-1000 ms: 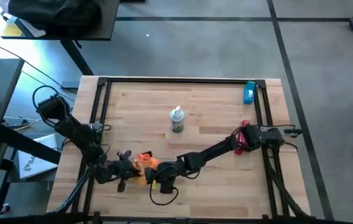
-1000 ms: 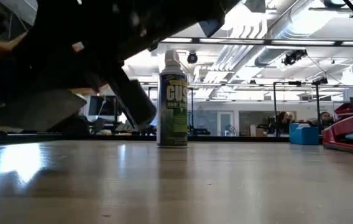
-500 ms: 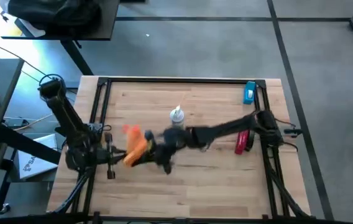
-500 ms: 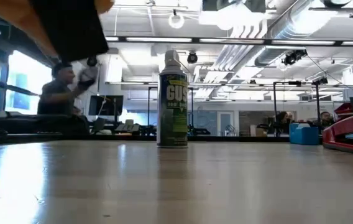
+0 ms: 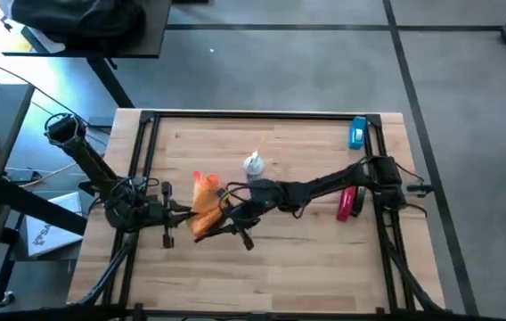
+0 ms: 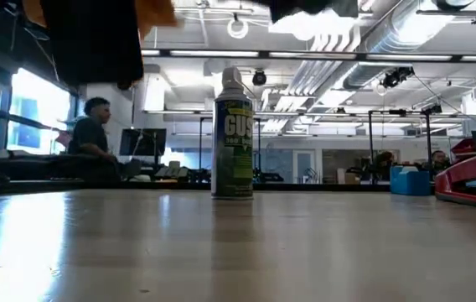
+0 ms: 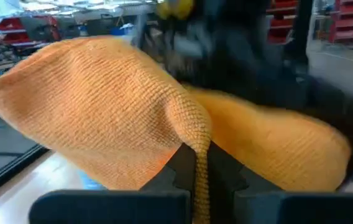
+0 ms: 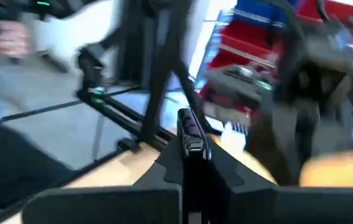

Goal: Apply microfiber cloth
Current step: Wipe the black cellphone using the green microfiber cloth

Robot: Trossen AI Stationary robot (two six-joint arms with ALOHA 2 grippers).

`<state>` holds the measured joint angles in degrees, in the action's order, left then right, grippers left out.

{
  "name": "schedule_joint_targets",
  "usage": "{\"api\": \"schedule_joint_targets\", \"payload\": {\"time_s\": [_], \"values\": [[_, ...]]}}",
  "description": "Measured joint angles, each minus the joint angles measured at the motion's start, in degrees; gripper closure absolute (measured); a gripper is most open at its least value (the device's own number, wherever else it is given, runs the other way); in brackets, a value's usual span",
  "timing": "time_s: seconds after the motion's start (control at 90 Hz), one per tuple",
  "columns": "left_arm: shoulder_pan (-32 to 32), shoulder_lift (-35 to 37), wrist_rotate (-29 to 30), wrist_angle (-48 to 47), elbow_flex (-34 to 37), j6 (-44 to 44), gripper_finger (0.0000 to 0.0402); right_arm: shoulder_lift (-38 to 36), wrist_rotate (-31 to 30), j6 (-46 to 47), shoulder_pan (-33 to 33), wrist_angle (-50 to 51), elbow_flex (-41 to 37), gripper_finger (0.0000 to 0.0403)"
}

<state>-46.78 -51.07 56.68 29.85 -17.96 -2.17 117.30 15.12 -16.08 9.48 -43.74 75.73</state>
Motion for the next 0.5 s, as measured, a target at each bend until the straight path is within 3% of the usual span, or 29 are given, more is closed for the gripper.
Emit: {"api": "schedule_joint_targets", "payload": {"time_s": [0.122,0.289,0.5], "values": [[6.7,-0.7,-10.1,-0.8,0.0,-4.6,0.0402,0.3,-9.2,-2.6,1.3,-11.0,-7.2,0.0403],[17.8,-1.2,-25.8,-2.7,0.0,-9.2,0.0402,0.6,-20.0,-15.6,5.6,-7.3,-8.2,0.0403],[26.4,-1.6,-40.4,-5.3,0.0,-11.3,0.0402,6.8,-29.4,-19.5,10.1,-8.4,-6.0,0.0403]]}}
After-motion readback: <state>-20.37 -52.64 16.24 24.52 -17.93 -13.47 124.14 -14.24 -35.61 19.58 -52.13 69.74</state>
